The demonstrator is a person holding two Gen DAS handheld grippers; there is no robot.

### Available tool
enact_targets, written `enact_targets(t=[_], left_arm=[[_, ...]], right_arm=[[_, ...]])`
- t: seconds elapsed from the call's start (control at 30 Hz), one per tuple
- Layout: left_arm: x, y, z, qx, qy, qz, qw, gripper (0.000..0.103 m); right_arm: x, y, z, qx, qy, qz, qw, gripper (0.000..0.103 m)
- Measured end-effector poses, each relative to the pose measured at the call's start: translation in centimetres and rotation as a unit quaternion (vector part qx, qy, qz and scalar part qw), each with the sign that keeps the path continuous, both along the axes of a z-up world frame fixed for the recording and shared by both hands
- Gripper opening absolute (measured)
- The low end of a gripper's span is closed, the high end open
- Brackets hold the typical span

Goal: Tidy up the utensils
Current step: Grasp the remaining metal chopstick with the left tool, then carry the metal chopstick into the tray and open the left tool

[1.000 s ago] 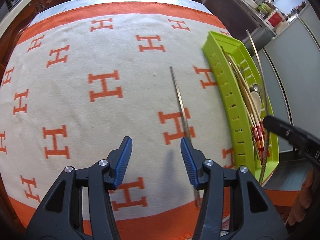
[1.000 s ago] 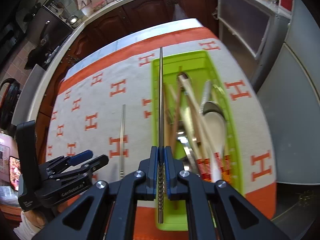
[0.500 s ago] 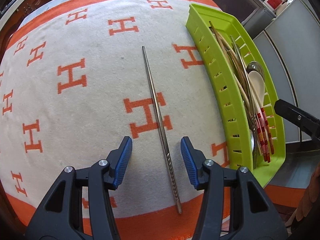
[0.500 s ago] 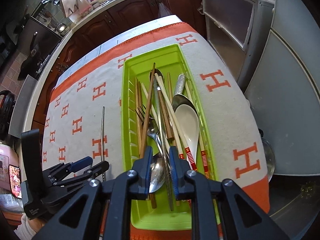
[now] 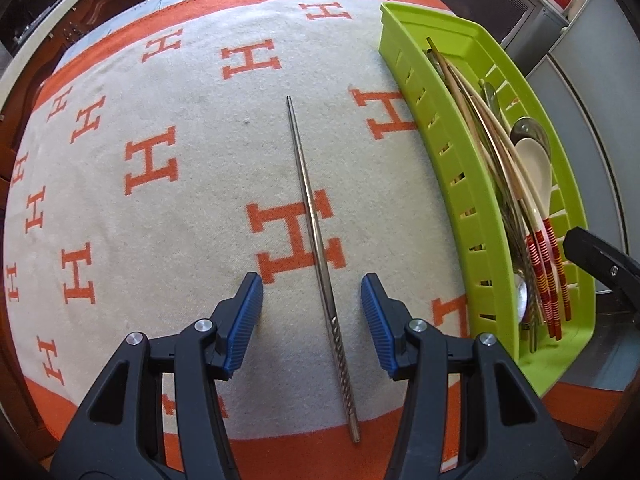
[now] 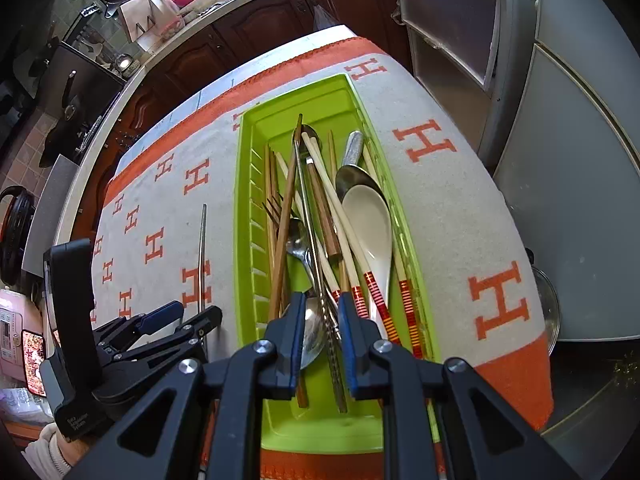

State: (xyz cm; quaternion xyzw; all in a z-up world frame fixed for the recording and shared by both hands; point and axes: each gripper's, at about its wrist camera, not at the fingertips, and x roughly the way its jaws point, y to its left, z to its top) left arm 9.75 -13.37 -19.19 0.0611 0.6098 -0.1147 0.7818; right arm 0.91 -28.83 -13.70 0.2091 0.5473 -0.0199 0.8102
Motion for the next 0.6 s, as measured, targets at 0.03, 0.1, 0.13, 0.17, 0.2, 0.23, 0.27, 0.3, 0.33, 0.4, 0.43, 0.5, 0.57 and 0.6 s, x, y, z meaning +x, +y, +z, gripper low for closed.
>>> enact_targets(t=[0.03, 0.1, 0.13, 0.17, 0.2, 0.23, 0.27, 0.3, 0.33, 0.4, 0.43, 0.5, 0.57, 0.6], left_arm=[[-0.1, -0.2, 0.0, 0.004, -0.005, 0.001, 1.0000, 0.047], [-0.1, -0.4, 0.0, 0.005, -0.009, 0.006, 0.9999, 0.040], [-0.1, -0.5, 0.1, 0.005, -0.012, 0.007, 0.9999, 0.032], [-0.1, -0.6, 0.3, 0.005, -0.015, 0.007, 0.9999, 0.010], [0.0, -0.7, 0.3, 0.002, -0.013, 0.008, 0.9999, 0.004], [0.0, -0.8, 0.4, 0.002, -0.013, 0.009, 0.9999, 0.004], [0.0, -0.7, 0.5, 0.002, -0.013, 0.008, 0.9999, 0.004], [0.0, -0.7, 0.6, 0.000, -0.012, 0.009, 0.9999, 0.004], [0.1, -0.6, 0.7, -0.007, -0.009, 0.011, 0.9999, 0.004], [0.0, 0.7, 0.7, -0.024, 0.001, 0.020, 0.9995, 0.004], [-0.1, 1.1, 0.6, -0.033, 0.009, 0.024, 0.9991, 0.004], [0.1, 1.9, 0.6, -0.056, 0.028, 0.034, 0.9975, 0.003], [0.3, 2.6, 0.9, -0.068, 0.036, 0.040, 0.9962, 0.003], [0.3, 2.9, 1.2, -0.075, 0.038, 0.042, 0.9956, 0.003]], right_arm=[[-0.1, 0.0, -0.1, 0.001, 0.000, 0.000, 1.000, 0.016], [-0.3, -0.1, -0.2, 0.003, 0.000, -0.002, 1.000, 0.016], [-0.4, -0.2, -0.2, 0.003, -0.001, -0.003, 1.000, 0.016], [-0.5, -0.2, -0.2, 0.003, -0.001, -0.004, 1.000, 0.016], [-0.5, -0.3, -0.2, 0.004, -0.001, -0.005, 1.000, 0.016], [-0.6, -0.3, -0.2, 0.005, -0.002, -0.006, 1.000, 0.016], [-0.7, -0.4, -0.2, 0.005, -0.003, -0.007, 1.000, 0.016], [-0.8, -0.5, -0.2, 0.005, -0.004, -0.008, 1.000, 0.016], [-0.9, -0.5, -0.1, 0.006, -0.006, -0.009, 1.000, 0.016], [-1.1, -0.6, -0.1, 0.008, -0.009, -0.011, 1.000, 0.016], [-1.2, -0.7, 0.0, 0.009, -0.011, -0.011, 1.000, 0.016], [-1.3, -0.7, 0.0, 0.010, -0.012, -0.012, 1.000, 0.016], [-1.4, -0.8, 0.0, 0.013, -0.013, -0.013, 1.000, 0.016], [-1.5, -0.8, 0.0, 0.013, -0.014, -0.013, 1.000, 0.016]])
